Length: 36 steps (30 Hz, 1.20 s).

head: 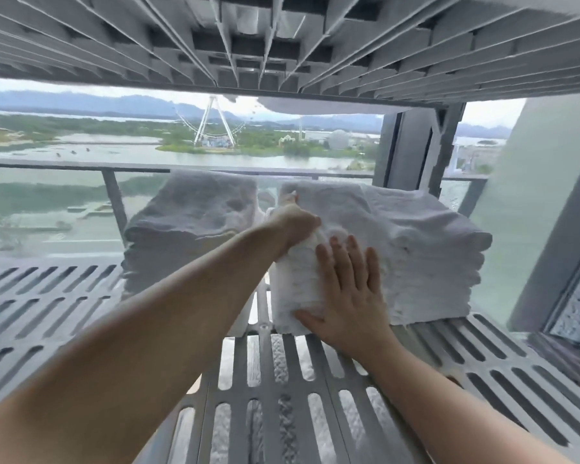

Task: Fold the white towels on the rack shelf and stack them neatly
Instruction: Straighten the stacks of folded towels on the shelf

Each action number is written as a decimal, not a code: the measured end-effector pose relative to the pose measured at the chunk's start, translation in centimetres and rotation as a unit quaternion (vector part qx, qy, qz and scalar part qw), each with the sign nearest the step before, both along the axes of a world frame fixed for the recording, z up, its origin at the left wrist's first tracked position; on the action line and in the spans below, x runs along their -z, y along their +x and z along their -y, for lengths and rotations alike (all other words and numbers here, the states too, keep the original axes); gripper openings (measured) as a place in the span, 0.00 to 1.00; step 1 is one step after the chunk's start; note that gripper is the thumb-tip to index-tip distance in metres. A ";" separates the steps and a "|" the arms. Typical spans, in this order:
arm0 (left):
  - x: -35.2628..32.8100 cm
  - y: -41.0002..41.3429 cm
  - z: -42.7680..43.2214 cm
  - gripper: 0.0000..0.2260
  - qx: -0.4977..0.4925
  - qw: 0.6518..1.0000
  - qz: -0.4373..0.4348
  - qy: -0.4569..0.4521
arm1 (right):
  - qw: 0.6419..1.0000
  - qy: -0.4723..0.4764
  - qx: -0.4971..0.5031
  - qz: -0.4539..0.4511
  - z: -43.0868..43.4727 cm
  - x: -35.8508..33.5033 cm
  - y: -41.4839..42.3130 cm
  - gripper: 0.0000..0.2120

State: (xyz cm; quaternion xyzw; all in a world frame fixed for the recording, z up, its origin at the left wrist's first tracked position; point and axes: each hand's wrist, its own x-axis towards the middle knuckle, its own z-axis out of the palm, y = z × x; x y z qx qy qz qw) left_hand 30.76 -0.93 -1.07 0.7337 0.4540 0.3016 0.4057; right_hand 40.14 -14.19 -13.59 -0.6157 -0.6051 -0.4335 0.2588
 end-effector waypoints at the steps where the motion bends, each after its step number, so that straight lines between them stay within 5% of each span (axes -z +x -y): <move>1: 0.1 0.2 0.0 0.40 -0.001 1.000 -0.016 0.012 | 1.000 0.002 0.005 -0.001 0.0 0.1 0.1 0.50; 7: -0.2 0.3 0.8 0.41 -0.018 0.997 -0.067 0.040 | 1.000 0.003 0.013 -0.009 -0.3 0.4 0.1 0.49; 13: -0.2 -1.4 2.6 0.39 -0.009 1.000 0.001 -0.019 | 0.999 0.014 -0.019 -0.023 -0.2 0.4 0.5 0.46; 19: -1.4 -1.6 4.0 0.38 -0.028 0.997 -0.011 -0.069 | 0.999 -0.023 -0.026 -0.027 -0.5 0.4 -0.2 0.57; 24: -4.9 -1.5 4.5 0.30 0.017 0.977 -0.137 -0.164 | 0.999 -0.020 -0.036 -0.030 0.4 0.0 -0.7 0.53; 30: -6.5 1.0 0.9 0.22 -0.021 0.973 -0.207 0.096 | 0.997 0.009 -0.018 -0.079 -0.2 -1.5 -1.9 0.41; 36: -2.8 2.5 -3.0 0.31 -0.046 0.982 -0.173 0.066 | 0.997 0.015 -0.006 -0.070 -0.8 -0.7 -1.6 0.39</move>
